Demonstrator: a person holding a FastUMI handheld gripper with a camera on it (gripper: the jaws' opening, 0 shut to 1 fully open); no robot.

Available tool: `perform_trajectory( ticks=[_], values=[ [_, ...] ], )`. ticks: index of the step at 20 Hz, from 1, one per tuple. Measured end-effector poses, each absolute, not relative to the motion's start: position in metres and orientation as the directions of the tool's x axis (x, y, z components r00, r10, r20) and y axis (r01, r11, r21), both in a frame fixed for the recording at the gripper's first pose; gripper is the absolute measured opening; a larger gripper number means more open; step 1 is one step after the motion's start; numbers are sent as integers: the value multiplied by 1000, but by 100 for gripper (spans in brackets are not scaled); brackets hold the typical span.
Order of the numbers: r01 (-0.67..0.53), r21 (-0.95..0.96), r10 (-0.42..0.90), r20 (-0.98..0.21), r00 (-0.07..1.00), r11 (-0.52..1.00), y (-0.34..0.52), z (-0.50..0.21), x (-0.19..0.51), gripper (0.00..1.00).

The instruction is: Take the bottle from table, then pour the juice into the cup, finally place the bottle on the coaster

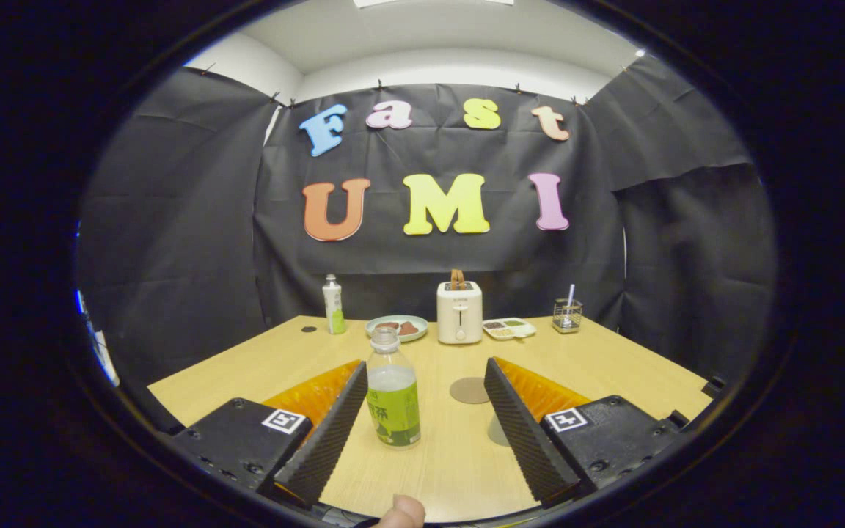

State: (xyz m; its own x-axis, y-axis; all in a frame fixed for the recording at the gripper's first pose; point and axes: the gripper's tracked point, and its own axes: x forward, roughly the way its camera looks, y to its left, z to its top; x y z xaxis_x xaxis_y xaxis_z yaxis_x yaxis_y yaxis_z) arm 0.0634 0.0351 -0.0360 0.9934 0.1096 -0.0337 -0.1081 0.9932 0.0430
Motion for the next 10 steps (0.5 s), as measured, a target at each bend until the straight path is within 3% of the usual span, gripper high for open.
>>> perform_trajectory(
  ticks=[10],
  values=[
    [-130,0,129,-105,986,992,71,-78,112,100]
  ],
)
